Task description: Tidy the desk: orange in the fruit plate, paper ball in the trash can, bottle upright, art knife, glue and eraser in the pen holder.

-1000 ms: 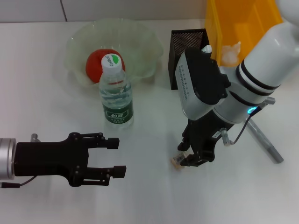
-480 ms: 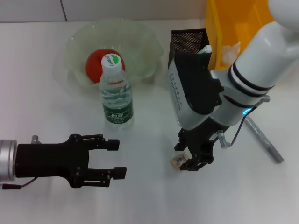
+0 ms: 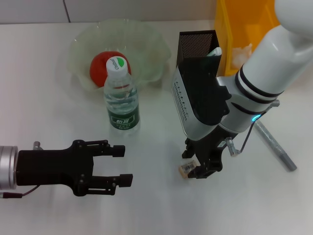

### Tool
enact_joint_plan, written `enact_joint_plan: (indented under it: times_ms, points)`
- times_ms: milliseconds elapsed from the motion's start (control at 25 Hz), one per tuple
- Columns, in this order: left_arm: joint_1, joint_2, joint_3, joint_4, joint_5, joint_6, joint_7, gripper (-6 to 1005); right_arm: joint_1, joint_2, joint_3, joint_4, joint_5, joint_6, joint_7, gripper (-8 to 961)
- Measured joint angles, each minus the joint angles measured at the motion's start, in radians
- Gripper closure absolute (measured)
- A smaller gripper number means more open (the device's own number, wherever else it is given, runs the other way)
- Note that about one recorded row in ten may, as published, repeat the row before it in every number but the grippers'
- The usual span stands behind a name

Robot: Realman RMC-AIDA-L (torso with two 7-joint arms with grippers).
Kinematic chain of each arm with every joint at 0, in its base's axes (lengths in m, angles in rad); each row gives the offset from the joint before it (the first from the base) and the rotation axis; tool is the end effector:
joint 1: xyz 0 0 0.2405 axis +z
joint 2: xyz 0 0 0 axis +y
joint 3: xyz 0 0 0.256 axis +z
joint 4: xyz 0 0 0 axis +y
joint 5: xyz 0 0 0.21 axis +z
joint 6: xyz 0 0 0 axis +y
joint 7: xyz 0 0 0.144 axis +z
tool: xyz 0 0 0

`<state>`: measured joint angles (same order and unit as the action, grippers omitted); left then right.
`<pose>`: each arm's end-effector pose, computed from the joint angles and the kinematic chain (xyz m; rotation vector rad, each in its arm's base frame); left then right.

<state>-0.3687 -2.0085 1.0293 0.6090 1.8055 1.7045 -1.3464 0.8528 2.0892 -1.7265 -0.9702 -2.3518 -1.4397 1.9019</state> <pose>-0.2831 0.2614 -0.0119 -2.9639 -0.6807 -0.7630 0.1419 0.3367 -0.0963 2.9386 0.2199 0.6987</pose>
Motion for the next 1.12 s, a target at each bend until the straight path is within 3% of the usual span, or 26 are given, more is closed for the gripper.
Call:
enact_joint_plan:
  times_ms: [200,400,840,1120]
  points:
    - [-0.002,-0.001,0.000,0.000,0.000,0.000,-0.001,216,0.001,0.000,-0.003,0.008,-0.002,0.016,0.000,510]
    - [-0.005,-0.001,0.000,0.000,0.000,-0.001,-0.001,216,0.002,0.000,-0.020,0.009,-0.006,0.016,0.000,617]
    - [-0.004,-0.001,0.000,0.000,0.000,-0.005,0.003,216,0.001,0.000,-0.027,0.004,-0.011,0.020,0.002,610]
    - [-0.003,-0.001,0.000,0.000,0.000,-0.011,0.004,216,-0.034,-0.003,0.003,-0.063,-0.007,0.003,0.001,695]
